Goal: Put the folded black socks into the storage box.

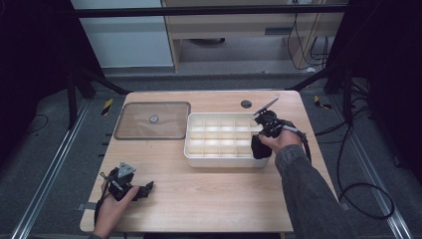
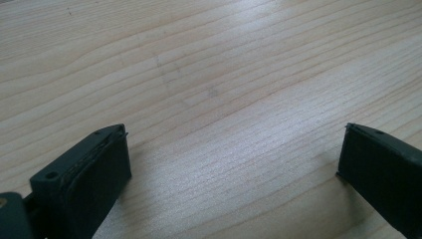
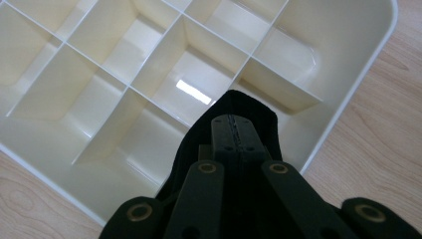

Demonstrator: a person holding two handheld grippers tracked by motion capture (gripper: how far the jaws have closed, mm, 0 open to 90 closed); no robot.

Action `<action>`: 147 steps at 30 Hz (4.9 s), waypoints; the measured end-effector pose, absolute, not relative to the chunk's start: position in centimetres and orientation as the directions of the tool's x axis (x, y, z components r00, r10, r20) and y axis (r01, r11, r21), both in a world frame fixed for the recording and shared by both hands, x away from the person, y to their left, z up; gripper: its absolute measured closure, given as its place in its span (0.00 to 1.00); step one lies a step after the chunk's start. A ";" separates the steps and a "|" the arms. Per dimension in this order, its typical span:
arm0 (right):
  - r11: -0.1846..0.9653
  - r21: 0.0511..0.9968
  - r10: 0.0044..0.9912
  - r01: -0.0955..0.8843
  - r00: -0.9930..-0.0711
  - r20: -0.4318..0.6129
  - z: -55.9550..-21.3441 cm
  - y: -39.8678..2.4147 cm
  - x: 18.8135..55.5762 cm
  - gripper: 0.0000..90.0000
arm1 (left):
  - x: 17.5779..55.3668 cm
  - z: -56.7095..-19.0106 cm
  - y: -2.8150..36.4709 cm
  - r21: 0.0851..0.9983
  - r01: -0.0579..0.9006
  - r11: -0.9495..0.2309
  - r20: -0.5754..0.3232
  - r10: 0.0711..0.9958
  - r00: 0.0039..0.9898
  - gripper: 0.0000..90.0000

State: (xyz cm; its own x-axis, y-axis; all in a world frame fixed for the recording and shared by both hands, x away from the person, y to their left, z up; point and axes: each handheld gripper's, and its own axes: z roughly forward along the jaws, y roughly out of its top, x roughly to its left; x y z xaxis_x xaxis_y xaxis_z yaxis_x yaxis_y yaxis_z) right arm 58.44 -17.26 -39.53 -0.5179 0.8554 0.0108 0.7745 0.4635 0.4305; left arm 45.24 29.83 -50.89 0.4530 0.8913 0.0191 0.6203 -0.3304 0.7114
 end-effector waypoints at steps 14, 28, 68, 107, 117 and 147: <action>0.451 0.448 0.859 0.772 -0.511 0.016 -40.6 -18.0 57.4 1.00 | 45.3 -50.9 29.9 0.710 0.619 -0.336 0.023 0.890 0.456 0.00; 0.468 0.454 0.852 0.758 -0.524 -0.002 -41.9 -18.0 56.0 1.00 | 45.3 -50.9 29.9 0.709 0.618 -0.339 0.025 0.889 0.458 0.00; 0.469 0.394 0.861 0.790 -0.509 -0.004 -44.0 -17.6 56.4 1.00 | 45.3 -50.9 29.8 0.710 0.619 -0.336 0.023 0.890 0.456 0.00; 0.449 0.412 0.871 0.793 -0.491 -0.006 -43.4 -17.3 55.8 1.00 | 46.5 -50.9 29.5 0.711 0.624 -0.323 0.019 0.897 0.443 0.00; 0.448 0.461 0.863 0.766 -0.505 0.000 -42.4 -18.0 55.2 1.00 | 46.5 -50.9 29.5 0.711 0.624 -0.323 0.019 0.897 0.443 0.00; 0.335 0.662 0.860 0.670 -0.505 0.076 -38.2 -19.6 53.6 1.00 | 46.5 -50.9 29.5 0.711 0.624 -0.323 0.019 0.897 0.443 0.00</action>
